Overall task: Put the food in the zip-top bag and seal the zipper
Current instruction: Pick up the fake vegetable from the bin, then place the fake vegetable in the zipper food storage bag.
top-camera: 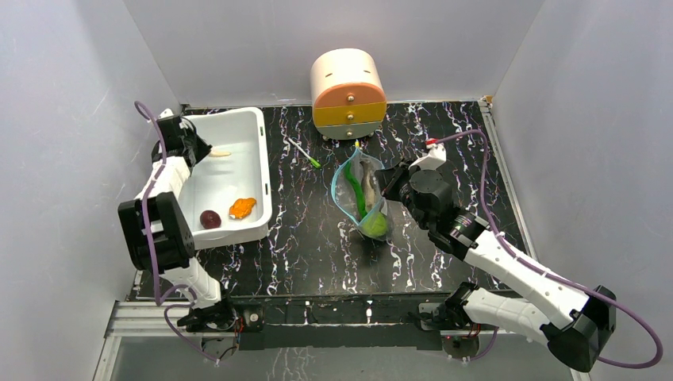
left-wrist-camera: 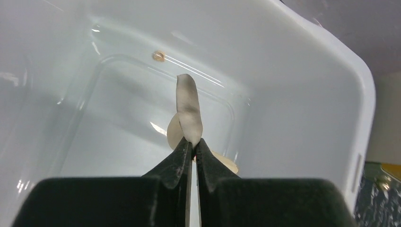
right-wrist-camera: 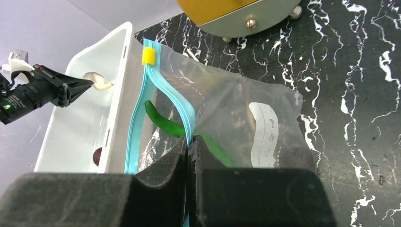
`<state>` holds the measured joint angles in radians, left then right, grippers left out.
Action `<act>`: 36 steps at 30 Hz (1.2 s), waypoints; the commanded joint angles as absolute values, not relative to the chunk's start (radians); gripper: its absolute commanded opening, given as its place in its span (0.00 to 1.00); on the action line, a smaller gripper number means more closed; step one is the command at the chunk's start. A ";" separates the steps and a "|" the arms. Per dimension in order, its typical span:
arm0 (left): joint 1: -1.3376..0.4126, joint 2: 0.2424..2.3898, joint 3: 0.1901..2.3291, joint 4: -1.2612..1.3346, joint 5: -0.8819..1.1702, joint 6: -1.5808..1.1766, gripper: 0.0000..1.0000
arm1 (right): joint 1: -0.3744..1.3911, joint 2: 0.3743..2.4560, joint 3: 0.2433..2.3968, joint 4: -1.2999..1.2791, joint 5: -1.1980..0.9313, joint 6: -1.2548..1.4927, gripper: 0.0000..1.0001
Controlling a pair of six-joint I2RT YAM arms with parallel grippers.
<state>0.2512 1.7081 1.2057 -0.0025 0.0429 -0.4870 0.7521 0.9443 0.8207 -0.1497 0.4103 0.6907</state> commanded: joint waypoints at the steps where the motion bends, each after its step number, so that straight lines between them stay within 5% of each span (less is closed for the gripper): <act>1: 0.240 1.587 1.159 -0.066 0.197 -0.474 0.00 | 0.752 0.947 0.861 -0.110 0.370 0.723 0.00; 36: -0.115 1.295 1.234 -0.109 0.889 -0.546 0.00 | 0.752 1.116 0.962 -0.095 0.346 0.945 0.00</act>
<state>-0.0666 1.3529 1.2137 -0.1841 0.7456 -0.4965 0.7517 1.1030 0.8864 -0.1547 0.3237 0.9283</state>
